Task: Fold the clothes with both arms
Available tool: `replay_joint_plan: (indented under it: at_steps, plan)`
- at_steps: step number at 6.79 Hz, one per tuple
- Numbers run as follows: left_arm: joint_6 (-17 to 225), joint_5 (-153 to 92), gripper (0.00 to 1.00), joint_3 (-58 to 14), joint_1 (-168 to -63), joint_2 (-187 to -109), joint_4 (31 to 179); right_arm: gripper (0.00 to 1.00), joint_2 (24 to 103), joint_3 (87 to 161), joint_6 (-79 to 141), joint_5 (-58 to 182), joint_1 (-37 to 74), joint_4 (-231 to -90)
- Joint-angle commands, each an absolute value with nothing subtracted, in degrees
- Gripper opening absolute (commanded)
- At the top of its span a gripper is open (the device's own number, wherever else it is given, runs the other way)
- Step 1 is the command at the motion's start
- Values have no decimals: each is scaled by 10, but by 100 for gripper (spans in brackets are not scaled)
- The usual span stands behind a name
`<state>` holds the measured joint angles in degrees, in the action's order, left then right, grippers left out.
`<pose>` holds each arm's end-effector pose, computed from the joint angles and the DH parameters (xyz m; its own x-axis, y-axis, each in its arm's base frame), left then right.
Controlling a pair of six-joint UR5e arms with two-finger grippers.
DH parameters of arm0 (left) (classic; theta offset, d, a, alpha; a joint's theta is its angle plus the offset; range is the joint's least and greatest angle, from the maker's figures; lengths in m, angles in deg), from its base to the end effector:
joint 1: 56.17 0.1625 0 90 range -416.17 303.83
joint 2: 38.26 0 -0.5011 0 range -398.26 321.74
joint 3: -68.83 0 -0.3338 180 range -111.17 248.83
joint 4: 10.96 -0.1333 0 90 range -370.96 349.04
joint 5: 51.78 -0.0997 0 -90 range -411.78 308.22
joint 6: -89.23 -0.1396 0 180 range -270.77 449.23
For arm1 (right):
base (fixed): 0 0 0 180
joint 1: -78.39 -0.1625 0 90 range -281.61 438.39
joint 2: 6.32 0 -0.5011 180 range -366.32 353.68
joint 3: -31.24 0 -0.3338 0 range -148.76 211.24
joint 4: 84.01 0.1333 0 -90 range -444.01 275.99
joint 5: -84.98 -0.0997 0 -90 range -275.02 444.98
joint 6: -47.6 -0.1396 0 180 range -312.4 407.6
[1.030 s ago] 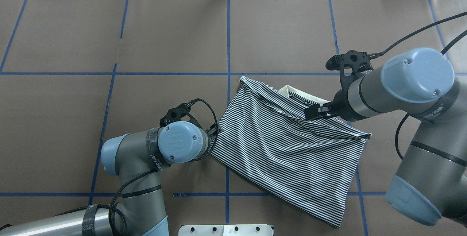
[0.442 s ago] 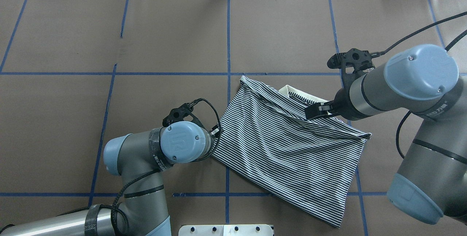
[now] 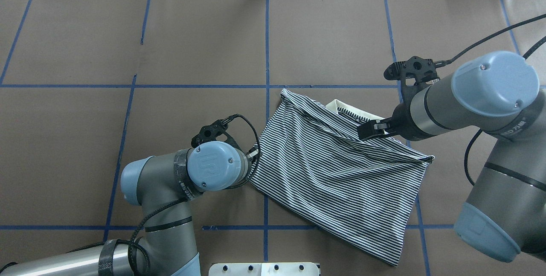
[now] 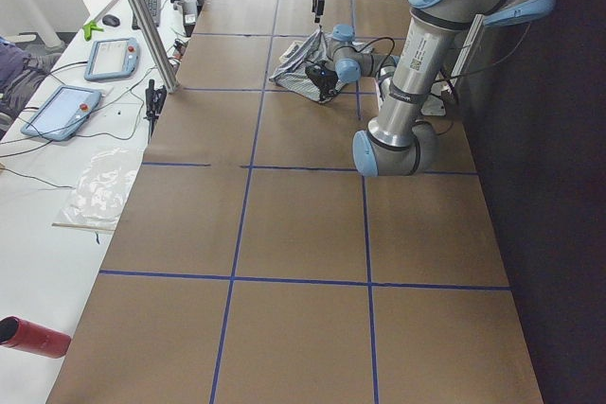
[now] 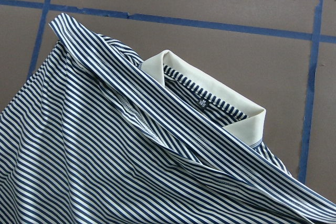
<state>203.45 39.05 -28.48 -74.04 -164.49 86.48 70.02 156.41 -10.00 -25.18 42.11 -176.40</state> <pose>0.6348 -0.3426 0.3472 0.4250 -0.5680 -0.7048 0.5159 0.7918 -0.3270 -0.3541 -0.3656 0.4162 0.6588 -0.1404 0.7391 -0.0014 0.9822 0.1878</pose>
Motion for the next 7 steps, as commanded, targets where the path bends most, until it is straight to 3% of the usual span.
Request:
replay_joint_plan:
  at_steps: [1,4,6,7]
  plan:
    - [2027,390,0,-285,-771,-1641,864,100,703,1565,-100,-273,410,-1764]
    - [1969,370,0,-246,-852,-1641,876,100,702,1565,-100,-282,408,-1764]
    - [1910,368,0,-132,-924,-1656,1029,100,697,1565,-100,-289,402,-1764]
    - [1872,368,0,-44,-950,-1709,1090,100,696,1564,-101,-289,400,-1764]
